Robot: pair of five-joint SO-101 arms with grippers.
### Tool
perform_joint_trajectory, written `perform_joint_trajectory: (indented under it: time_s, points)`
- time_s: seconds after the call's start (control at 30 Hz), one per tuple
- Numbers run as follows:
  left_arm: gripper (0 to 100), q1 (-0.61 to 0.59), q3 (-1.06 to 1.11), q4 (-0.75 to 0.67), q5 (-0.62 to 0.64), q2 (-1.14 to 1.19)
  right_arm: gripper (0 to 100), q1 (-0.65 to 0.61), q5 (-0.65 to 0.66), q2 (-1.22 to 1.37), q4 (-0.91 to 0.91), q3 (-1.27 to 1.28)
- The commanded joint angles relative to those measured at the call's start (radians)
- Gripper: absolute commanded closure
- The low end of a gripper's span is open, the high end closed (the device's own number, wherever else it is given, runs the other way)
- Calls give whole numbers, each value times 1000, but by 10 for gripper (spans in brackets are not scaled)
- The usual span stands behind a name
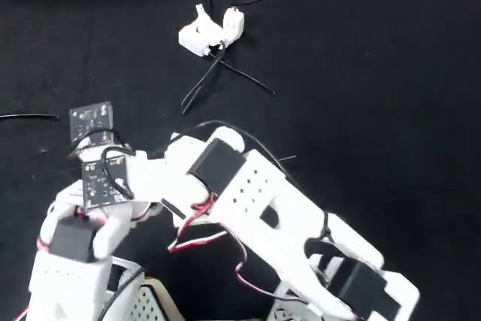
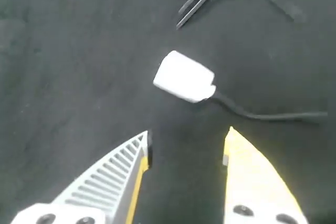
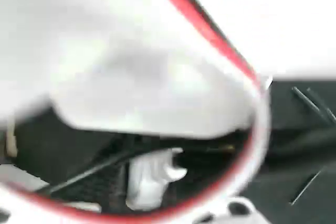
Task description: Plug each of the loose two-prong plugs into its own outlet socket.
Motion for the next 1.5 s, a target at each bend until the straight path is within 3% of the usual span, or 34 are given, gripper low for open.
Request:
perform_joint_trajectory:
  time_s: [0.0, 0.23, 0.37, 0.6, 0.73, 1.2, 1.47]
  points:
    - [762, 33, 10, 5, 32, -143, 987, -6, 2, -87, -94, 79]
    - [762, 50, 148, 9, 29, -331, 987, 68, 48, -90, -144, 180]
    - [762, -21, 205, 3, 23, -391, 987, 153, 83, -93, -103, 151]
    - [766, -203, 374, -117, -92, -405, 987, 265, 124, -90, 8, 16]
    - [766, -259, 395, -133, -94, -405, 987, 275, 124, -90, 31, -27]
    - [766, -260, 395, -141, -84, -411, 987, 272, 124, -88, 71, -67]
    - [766, -252, 275, -91, -3, -405, 986, 272, 121, 47, -103, 84]
